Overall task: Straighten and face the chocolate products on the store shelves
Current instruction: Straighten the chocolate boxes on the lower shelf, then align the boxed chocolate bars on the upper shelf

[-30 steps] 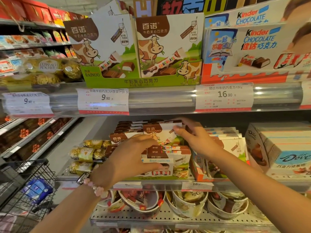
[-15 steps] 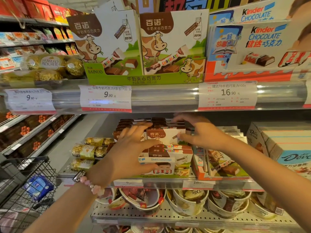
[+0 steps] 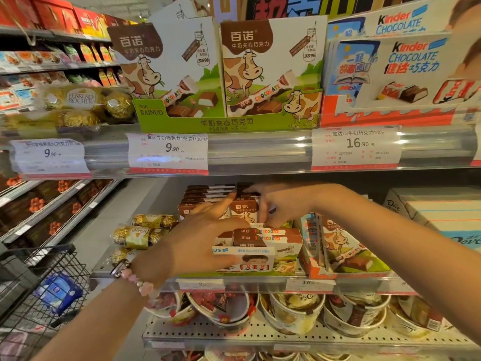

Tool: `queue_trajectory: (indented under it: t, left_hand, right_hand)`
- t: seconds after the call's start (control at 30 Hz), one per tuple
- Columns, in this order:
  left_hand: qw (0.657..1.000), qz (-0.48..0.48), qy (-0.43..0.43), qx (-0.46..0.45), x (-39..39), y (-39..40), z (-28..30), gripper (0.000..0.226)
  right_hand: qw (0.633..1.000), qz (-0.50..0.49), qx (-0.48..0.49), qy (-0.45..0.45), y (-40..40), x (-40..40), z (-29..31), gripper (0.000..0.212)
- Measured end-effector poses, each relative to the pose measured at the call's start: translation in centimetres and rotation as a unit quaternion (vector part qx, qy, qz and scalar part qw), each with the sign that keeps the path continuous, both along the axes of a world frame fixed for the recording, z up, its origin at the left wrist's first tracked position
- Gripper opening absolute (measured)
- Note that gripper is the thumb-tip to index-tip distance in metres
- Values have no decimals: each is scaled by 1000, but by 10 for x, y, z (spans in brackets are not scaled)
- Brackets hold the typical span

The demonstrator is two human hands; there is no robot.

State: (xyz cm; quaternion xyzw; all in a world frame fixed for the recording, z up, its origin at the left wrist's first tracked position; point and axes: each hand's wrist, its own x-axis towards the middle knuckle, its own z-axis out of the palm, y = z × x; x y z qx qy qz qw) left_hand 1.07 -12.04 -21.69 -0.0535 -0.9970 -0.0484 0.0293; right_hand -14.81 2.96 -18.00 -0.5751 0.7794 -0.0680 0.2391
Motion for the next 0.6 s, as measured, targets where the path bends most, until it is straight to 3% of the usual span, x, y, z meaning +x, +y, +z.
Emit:
queue_trajectory:
  t: [0.1, 0.17, 0.27, 0.33, 0.5, 0.6]
  left_hand:
    - [1000, 2, 4, 5, 2, 1, 0, 63]
    - [999, 7, 11, 29, 4, 3, 2, 79]
    - [993, 42, 46, 96, 6, 6, 3, 106]
    - [986, 72, 75, 130, 7, 7, 1, 112]
    - [975, 112, 137, 134, 9, 3, -8, 117]
    - [970, 127, 187, 92, 12, 6, -12, 115]
  right_hand:
    - [1000, 6, -14, -1, 4, 1, -3, 19]
    - [999, 11, -45, 14, 11, 1, -6, 21]
    - [988, -7, -154, 34, 23, 2, -12, 20]
    - [973, -39, -225, 4, 31, 4, -11, 13]
    - [895, -204, -371, -136, 56, 9, -5, 7]
    - [860, -219, -436, -147, 71, 10, -7, 9]
